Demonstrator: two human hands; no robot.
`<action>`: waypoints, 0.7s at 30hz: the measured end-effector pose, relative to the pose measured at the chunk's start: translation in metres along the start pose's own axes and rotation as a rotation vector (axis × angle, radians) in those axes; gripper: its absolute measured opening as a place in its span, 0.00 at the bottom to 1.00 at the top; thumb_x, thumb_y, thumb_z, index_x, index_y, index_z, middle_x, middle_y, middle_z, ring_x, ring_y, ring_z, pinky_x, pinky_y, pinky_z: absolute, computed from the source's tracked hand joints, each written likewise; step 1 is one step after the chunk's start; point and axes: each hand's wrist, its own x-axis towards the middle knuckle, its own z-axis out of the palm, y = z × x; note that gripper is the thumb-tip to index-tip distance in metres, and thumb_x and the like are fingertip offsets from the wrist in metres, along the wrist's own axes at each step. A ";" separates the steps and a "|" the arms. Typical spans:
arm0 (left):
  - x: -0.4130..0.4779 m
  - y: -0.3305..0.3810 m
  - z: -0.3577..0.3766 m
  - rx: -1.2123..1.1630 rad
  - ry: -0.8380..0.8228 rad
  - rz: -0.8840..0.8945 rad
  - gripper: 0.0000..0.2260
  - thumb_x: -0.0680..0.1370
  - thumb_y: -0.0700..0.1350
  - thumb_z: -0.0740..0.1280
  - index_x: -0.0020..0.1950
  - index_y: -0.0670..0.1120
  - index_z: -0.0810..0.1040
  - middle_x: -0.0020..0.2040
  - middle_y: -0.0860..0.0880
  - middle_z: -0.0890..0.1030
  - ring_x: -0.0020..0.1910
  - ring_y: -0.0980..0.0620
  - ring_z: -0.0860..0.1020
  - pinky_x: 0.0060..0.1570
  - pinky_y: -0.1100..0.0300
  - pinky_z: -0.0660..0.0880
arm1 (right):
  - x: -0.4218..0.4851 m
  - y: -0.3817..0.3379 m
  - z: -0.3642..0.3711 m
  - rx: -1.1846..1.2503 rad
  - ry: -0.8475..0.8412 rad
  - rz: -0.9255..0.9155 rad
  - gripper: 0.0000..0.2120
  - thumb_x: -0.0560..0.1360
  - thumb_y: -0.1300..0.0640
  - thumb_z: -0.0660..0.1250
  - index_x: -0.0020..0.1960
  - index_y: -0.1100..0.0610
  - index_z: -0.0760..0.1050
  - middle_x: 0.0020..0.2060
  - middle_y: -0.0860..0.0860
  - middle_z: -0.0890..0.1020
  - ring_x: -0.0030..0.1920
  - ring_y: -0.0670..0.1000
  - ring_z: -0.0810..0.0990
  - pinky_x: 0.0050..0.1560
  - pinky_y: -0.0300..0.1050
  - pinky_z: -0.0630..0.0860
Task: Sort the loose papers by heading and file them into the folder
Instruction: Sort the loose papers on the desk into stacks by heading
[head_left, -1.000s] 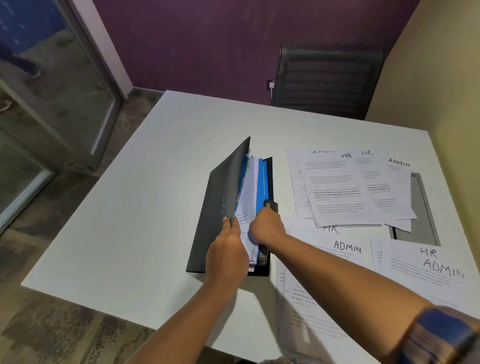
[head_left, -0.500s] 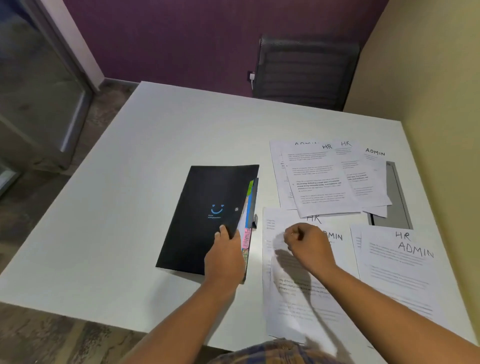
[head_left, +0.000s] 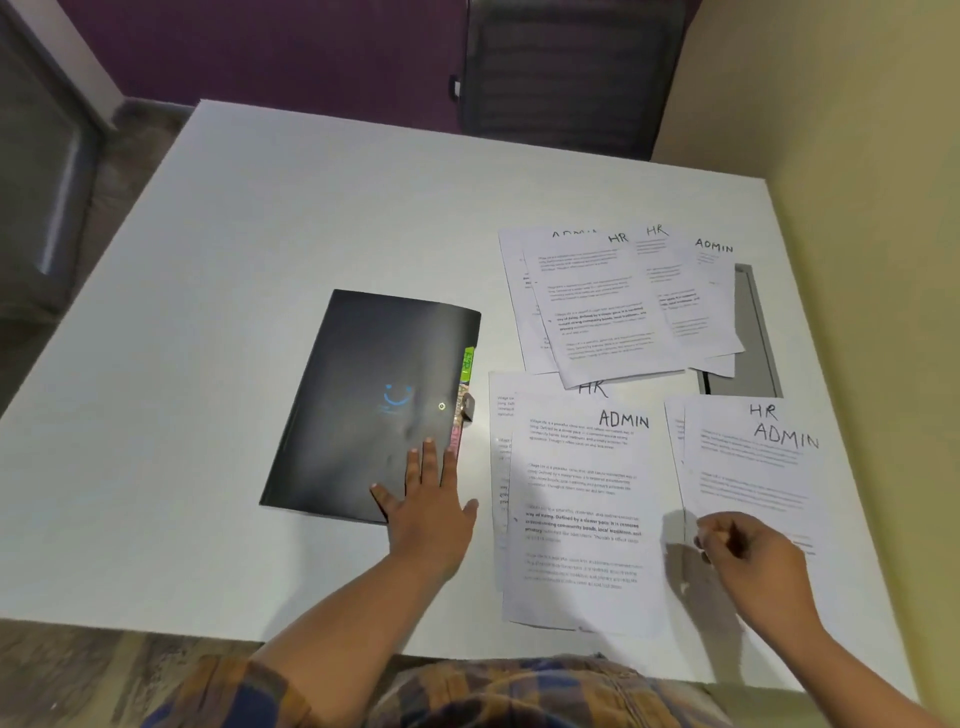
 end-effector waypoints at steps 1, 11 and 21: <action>0.001 -0.002 0.001 0.005 -0.002 0.003 0.34 0.80 0.62 0.53 0.79 0.53 0.38 0.80 0.49 0.36 0.79 0.47 0.38 0.69 0.28 0.44 | -0.001 0.004 0.001 0.000 -0.004 -0.011 0.10 0.75 0.63 0.69 0.41 0.48 0.80 0.30 0.47 0.84 0.32 0.51 0.81 0.35 0.43 0.74; -0.016 0.032 -0.023 -0.128 0.288 0.014 0.19 0.76 0.53 0.65 0.64 0.48 0.72 0.64 0.48 0.75 0.64 0.44 0.74 0.62 0.47 0.72 | 0.028 0.042 -0.007 0.092 -0.139 -0.035 0.11 0.75 0.65 0.69 0.44 0.48 0.80 0.32 0.49 0.84 0.31 0.43 0.79 0.33 0.31 0.72; -0.032 0.106 0.001 -0.162 -0.006 -0.120 0.23 0.70 0.63 0.70 0.55 0.49 0.70 0.53 0.50 0.71 0.49 0.49 0.77 0.38 0.57 0.72 | 0.076 0.118 -0.045 0.101 0.109 0.334 0.09 0.76 0.59 0.65 0.54 0.54 0.80 0.48 0.50 0.84 0.45 0.52 0.79 0.43 0.43 0.71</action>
